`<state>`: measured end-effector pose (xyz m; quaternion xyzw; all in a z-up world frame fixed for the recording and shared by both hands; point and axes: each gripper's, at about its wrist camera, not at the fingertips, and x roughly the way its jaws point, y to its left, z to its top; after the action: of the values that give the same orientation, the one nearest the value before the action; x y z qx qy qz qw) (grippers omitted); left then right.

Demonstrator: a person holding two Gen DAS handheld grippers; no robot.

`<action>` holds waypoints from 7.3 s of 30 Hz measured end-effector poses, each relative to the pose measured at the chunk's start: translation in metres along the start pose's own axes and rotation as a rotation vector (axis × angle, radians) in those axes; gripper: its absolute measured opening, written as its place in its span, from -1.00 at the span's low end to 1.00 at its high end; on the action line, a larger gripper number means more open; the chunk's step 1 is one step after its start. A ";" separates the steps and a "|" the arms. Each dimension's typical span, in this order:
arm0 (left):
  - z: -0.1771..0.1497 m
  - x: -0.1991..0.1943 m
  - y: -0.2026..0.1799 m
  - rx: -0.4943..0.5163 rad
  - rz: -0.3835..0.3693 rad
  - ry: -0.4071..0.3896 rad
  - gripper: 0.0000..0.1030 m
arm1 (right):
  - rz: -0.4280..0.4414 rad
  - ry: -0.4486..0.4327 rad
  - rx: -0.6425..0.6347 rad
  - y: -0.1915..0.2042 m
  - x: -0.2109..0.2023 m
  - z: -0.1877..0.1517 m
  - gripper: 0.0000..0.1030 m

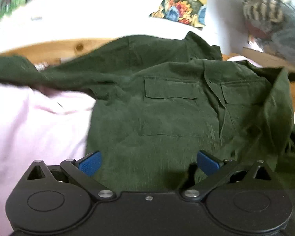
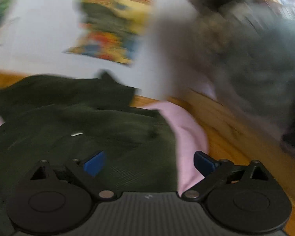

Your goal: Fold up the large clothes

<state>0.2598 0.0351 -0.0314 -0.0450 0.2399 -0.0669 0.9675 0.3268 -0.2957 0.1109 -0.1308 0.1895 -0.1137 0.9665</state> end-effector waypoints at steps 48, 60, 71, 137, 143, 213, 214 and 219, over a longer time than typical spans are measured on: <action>0.001 0.044 0.047 -0.170 -0.004 0.172 -0.83 | -0.202 0.210 0.224 -0.016 0.164 0.021 0.89; 0.004 0.044 0.057 -0.224 -0.022 0.195 -0.75 | 0.101 0.204 0.232 -0.054 0.052 -0.047 0.87; 0.000 0.043 0.047 -0.137 0.030 0.188 -0.96 | 0.183 0.191 0.416 -0.050 0.052 -0.058 -0.76; 0.150 -0.063 0.342 -0.740 0.353 -0.145 0.99 | 0.412 0.372 0.425 0.100 -0.151 -0.161 0.99; 0.162 -0.041 0.349 -0.763 0.565 -0.058 -0.11 | 0.416 0.396 0.374 0.111 -0.149 -0.158 1.00; 0.090 -0.023 -0.027 -0.339 -0.532 0.447 0.09 | 0.315 0.257 0.602 0.075 -0.173 -0.159 0.99; 0.078 -0.016 -0.029 -0.356 -0.534 0.475 0.12 | 0.308 0.253 0.607 0.074 -0.174 -0.159 0.99; 0.049 -0.011 -0.003 -0.417 -0.507 0.424 0.57 | 0.252 0.192 0.604 0.071 -0.184 -0.158 0.99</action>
<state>0.2726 0.0362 0.0174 -0.2837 0.4243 -0.2615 0.8192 0.1098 -0.2128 0.0103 0.1971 0.2518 -0.0559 0.9458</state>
